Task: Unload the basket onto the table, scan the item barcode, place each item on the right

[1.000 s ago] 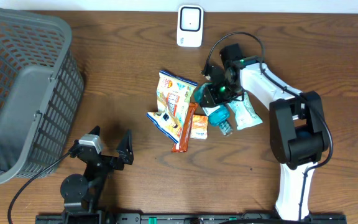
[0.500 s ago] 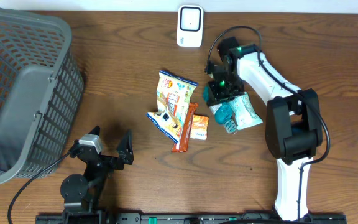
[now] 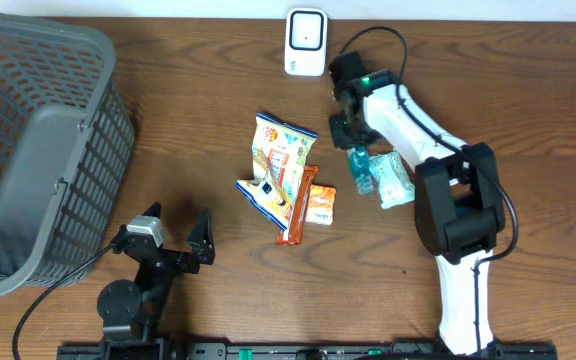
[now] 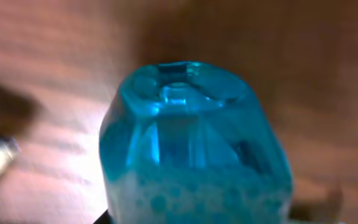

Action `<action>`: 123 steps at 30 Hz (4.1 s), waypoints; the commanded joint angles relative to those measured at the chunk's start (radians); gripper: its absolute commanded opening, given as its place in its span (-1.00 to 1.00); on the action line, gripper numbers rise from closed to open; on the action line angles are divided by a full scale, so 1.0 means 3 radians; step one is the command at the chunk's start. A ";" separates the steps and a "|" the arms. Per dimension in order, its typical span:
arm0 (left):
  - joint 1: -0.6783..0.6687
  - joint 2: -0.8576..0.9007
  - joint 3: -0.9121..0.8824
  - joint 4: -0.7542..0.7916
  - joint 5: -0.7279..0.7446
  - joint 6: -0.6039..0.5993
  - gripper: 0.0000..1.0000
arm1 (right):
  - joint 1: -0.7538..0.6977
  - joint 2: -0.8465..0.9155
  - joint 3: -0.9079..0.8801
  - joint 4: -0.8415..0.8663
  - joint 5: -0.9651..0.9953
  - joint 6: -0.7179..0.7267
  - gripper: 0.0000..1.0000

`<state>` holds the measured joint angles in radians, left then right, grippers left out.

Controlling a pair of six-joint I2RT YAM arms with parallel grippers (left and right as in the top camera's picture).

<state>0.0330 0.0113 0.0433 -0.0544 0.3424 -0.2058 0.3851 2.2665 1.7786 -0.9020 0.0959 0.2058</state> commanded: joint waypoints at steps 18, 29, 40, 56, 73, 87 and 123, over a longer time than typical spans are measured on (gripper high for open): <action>0.0017 0.0001 -0.0094 -0.0037 0.0053 0.0008 0.96 | 0.0094 0.0056 0.0005 -0.0214 0.0106 0.0226 0.00; 0.0017 0.0001 -0.0094 -0.0037 0.0053 0.0008 0.96 | 0.0094 0.0056 0.0341 -0.0650 0.0097 0.0237 -0.34; 0.0017 0.0001 -0.0094 -0.0037 0.0053 0.0008 0.96 | 0.0094 0.0056 0.0532 -0.0930 0.0008 0.0237 -0.35; 0.0017 0.0001 -0.0094 -0.0037 0.0053 0.0008 0.96 | 0.0120 0.0058 0.0496 -0.0645 -0.0004 0.0289 -0.64; 0.0017 0.0001 -0.0094 -0.0037 0.0053 0.0008 0.96 | 0.0228 0.0060 0.0127 -0.0273 0.0023 0.0409 -0.97; 0.0017 0.0001 -0.0094 -0.0037 0.0053 0.0008 0.96 | 0.0228 0.0060 0.0127 -0.0153 0.0022 0.0238 -0.29; 0.0017 0.0001 -0.0094 -0.0037 0.0053 0.0008 0.96 | -0.0481 0.0058 0.0128 -0.1067 -0.3747 -0.2242 -0.98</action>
<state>0.0330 0.0113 0.0433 -0.0544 0.3424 -0.2058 0.2543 2.2906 1.8107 -1.1851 -0.7639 -0.2886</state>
